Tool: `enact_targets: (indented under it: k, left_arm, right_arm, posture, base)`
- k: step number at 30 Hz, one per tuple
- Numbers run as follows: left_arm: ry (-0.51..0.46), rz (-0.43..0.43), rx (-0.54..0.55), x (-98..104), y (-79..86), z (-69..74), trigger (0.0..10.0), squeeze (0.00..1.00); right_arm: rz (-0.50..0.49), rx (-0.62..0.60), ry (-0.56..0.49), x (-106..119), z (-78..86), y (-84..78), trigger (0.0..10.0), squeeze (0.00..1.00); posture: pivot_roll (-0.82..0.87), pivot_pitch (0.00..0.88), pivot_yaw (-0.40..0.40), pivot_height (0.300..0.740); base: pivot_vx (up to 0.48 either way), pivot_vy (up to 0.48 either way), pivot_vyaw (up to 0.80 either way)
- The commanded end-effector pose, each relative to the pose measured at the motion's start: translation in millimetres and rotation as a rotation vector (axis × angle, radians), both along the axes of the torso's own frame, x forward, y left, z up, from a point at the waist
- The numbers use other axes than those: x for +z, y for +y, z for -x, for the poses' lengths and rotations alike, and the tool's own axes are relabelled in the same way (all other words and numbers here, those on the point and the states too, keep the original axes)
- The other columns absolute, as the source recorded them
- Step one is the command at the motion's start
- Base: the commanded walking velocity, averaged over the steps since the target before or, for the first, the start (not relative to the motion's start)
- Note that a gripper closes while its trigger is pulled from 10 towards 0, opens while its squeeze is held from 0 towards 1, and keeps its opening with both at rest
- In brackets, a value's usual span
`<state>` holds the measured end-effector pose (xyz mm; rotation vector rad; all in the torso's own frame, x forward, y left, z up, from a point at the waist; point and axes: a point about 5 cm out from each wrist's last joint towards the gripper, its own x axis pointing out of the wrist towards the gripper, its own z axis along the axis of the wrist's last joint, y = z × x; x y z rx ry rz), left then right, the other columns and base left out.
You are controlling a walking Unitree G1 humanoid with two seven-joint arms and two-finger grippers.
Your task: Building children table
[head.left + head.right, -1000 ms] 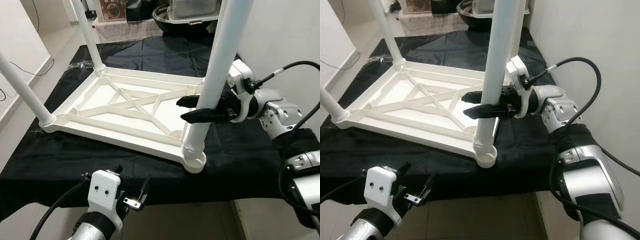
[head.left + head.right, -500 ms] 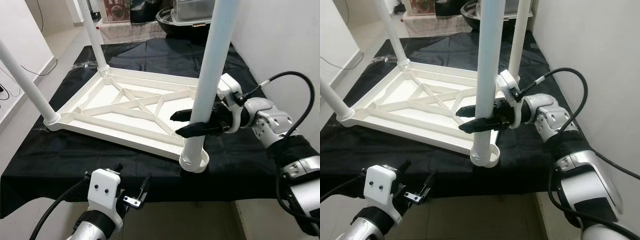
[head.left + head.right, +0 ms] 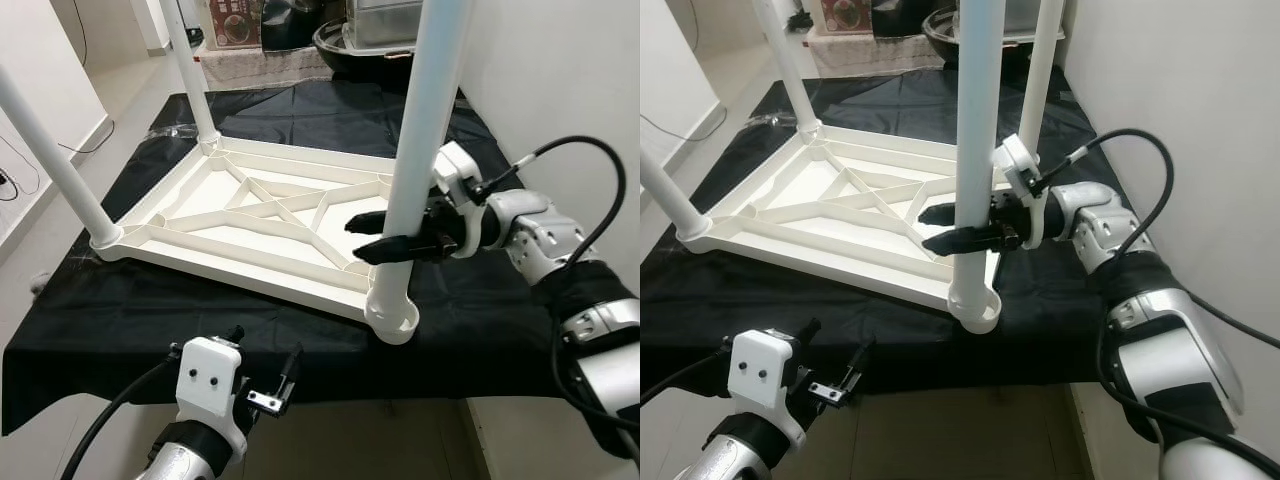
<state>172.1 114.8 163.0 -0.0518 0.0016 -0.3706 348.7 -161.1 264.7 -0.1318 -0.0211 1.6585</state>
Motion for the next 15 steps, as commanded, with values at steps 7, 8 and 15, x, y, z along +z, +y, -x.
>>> enact_targets:
  k: [7, 8, 15]
  left_arm:
    - [0.013, -0.014, 0.010, -3, 1.4, 2.0, 10.0, 0.00]
    - [0.013, -0.015, 0.011, -3, 1.7, 2.0, 10.0, 0.00]
    - [0.013, -0.016, 0.012, -3, 2.1, 2.2, 10.0, 0.00]
  right_arm:
    - [0.031, 0.021, -0.024, 4, 1.0, 0.5, 10.0, 0.00]
    - [0.052, 0.027, -0.024, -1, 2.0, 1.1, 10.0, 0.00]
    - [0.079, 0.020, -0.022, -11, 0.4, 2.5, 10.0, 0.00]
  posture:
    - [0.11, 0.132, 0.030, 0.740]
    - [0.11, 0.134, 0.032, 0.740]
    - [0.11, 0.134, 0.035, 0.740]
  base:
    - [0.000, 0.000, 0.00]
    - [0.000, 0.000, 0.00]
    - [0.000, 0.000, 0.00]
